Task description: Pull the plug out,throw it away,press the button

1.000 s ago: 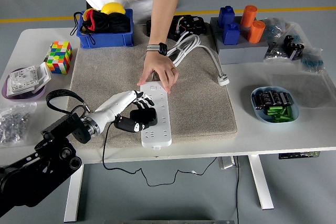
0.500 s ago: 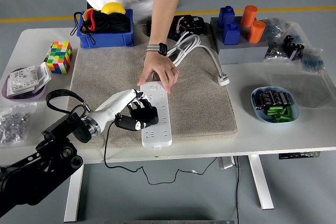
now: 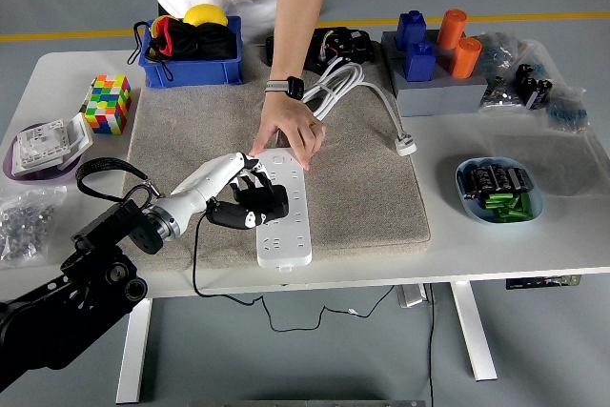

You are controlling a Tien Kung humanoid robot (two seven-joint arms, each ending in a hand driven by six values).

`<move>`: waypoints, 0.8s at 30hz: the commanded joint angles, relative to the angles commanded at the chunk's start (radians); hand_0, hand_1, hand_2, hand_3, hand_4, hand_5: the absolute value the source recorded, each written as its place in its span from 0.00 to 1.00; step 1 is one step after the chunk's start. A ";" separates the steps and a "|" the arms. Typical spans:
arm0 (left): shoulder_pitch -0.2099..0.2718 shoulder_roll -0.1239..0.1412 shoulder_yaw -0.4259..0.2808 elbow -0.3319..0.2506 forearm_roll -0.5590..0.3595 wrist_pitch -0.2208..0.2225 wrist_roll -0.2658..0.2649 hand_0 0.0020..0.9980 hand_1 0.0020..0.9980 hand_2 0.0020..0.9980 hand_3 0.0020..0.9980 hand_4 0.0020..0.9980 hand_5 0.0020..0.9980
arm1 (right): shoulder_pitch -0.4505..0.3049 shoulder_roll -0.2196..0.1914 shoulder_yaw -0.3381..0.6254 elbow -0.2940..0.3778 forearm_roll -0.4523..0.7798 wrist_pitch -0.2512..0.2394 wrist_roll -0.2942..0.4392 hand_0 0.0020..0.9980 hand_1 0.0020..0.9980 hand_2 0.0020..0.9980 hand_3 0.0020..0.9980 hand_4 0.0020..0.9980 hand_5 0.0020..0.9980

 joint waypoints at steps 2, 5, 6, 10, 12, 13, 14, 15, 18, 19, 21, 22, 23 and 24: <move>0.000 0.003 -0.007 -0.007 0.000 -0.004 0.001 0.31 0.18 0.25 0.45 0.55 0.00 | 0.000 0.000 -0.001 0.000 0.001 0.000 0.000 0.75 0.66 0.65 0.62 0.66 0.51; -0.003 0.005 -0.016 -0.006 -0.009 -0.001 -0.005 0.31 0.18 0.25 0.44 0.55 0.00 | 0.000 0.001 -0.003 0.000 0.003 0.001 0.001 0.75 0.66 0.65 0.62 0.66 0.51; -0.007 0.003 -0.022 0.003 -0.015 0.002 -0.009 0.31 0.18 0.25 0.44 0.55 0.00 | -0.001 0.001 -0.004 0.000 0.004 0.000 0.001 0.75 0.66 0.65 0.62 0.66 0.51; -0.026 -0.009 -0.056 0.065 -0.005 0.014 -0.021 0.31 0.18 0.25 0.44 0.55 0.00 | -0.001 0.000 -0.006 0.000 0.006 0.000 0.001 0.75 0.66 0.65 0.62 0.66 0.51; -0.038 -0.016 -0.077 0.105 0.003 0.017 -0.028 0.31 0.18 0.25 0.45 0.55 0.00 | 0.000 0.000 -0.007 0.000 0.005 -0.001 0.001 0.75 0.66 0.65 0.62 0.66 0.51; -0.046 -0.020 -0.091 0.133 0.004 0.021 -0.036 0.31 0.18 0.25 0.45 0.55 0.00 | 0.000 0.000 -0.006 0.000 0.005 -0.001 0.000 0.75 0.66 0.65 0.62 0.66 0.51; -0.051 -0.022 -0.099 0.151 0.007 0.022 -0.040 0.31 0.18 0.25 0.45 0.55 0.00 | 0.000 0.000 -0.005 0.000 0.005 -0.001 0.001 0.75 0.66 0.65 0.62 0.66 0.51; -0.057 -0.024 -0.109 0.173 0.012 0.025 -0.045 0.31 0.18 0.25 0.45 0.55 0.00 | 0.000 0.000 -0.005 0.000 0.006 -0.001 0.000 0.75 0.66 0.65 0.62 0.66 0.51; -0.068 -0.024 -0.121 0.210 0.009 0.022 -0.049 0.42 0.36 0.38 0.58 0.63 0.00 | 0.000 0.000 -0.003 0.000 0.004 -0.001 -0.001 0.75 0.66 0.65 0.62 0.66 0.51; -0.071 -0.023 -0.124 0.219 0.012 0.018 -0.049 0.42 0.36 0.38 0.58 0.63 0.00 | 0.000 0.000 -0.002 0.000 0.003 -0.001 -0.002 0.75 0.66 0.65 0.62 0.66 0.51; -0.072 -0.020 -0.130 0.233 0.010 -0.002 -0.043 0.42 0.36 0.38 0.58 0.63 0.00 | 0.000 0.000 -0.002 0.000 0.004 -0.001 -0.001 0.75 0.66 0.65 0.62 0.66 0.51; -0.072 -0.019 -0.131 0.237 0.009 -0.007 -0.041 0.42 0.36 0.38 0.58 0.63 0.00 | 0.000 0.000 -0.001 0.000 0.003 -0.001 -0.001 0.75 0.66 0.65 0.62 0.66 0.51; -0.071 -0.019 -0.132 0.241 0.009 -0.008 -0.040 0.42 0.36 0.38 0.58 0.63 0.00 | 0.000 0.000 0.000 0.000 0.003 -0.001 -0.002 0.75 0.66 0.65 0.62 0.66 0.51; -0.070 -0.018 -0.132 0.245 0.010 -0.010 -0.039 0.49 0.50 0.48 0.61 0.72 0.00 | 0.000 0.000 0.000 0.000 0.003 0.000 -0.002 0.75 0.66 0.65 0.62 0.66 0.51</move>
